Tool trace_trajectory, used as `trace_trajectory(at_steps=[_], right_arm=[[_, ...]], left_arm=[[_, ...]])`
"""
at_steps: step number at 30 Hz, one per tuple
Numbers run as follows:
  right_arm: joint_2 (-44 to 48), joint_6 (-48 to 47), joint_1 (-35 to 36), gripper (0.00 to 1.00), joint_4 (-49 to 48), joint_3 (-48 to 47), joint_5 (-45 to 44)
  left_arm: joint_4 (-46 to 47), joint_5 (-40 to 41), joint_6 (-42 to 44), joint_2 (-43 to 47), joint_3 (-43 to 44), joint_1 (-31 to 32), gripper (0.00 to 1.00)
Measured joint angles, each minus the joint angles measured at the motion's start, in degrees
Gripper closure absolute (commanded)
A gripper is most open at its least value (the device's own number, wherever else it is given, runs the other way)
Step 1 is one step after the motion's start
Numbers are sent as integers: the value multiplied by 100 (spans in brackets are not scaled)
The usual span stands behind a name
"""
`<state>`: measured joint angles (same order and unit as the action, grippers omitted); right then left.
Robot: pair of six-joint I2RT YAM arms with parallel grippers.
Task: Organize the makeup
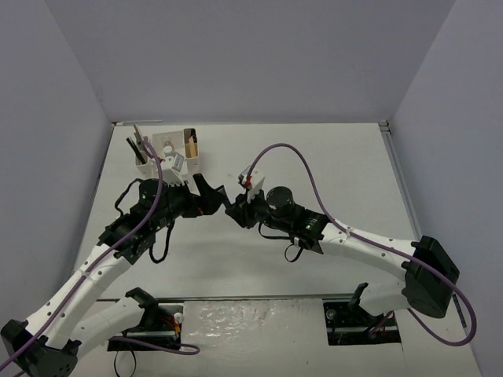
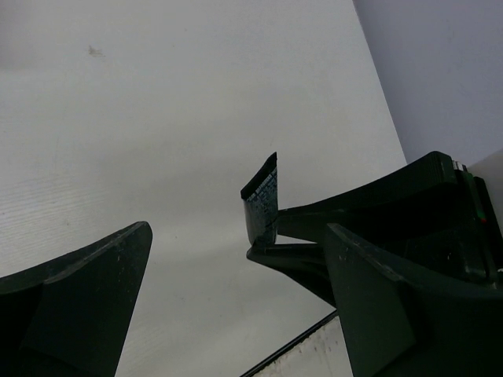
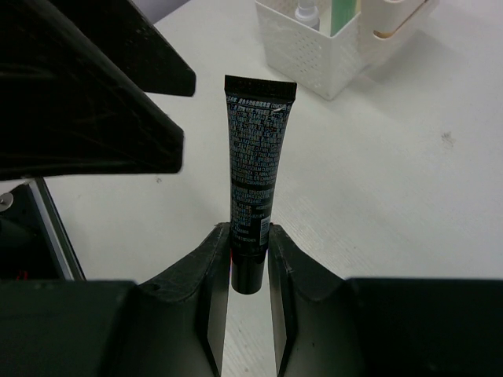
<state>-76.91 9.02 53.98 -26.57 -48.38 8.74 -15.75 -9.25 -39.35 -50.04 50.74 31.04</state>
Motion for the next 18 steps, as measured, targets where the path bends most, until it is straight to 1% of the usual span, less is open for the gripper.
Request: trace_trajectory(at_steps=[2,7,11,16,18], right_arm=[[-2,30,99,100,-167,24,-35],[-2,107,238,100,-542,37,-44],[-2,173,253,100,-729,72,-32],[-2,238,253,100,-799,103,14],[-2,264,253,100,-822,108,36]], left_arm=[[55,154,-21,-4,0,167,18],[220,482,-22,-76,0,445,38],[342,653,-31,-175,0,464,53],[495,766,-31,-208,0,508,69],[554,779,-31,-208,0,545,73]])
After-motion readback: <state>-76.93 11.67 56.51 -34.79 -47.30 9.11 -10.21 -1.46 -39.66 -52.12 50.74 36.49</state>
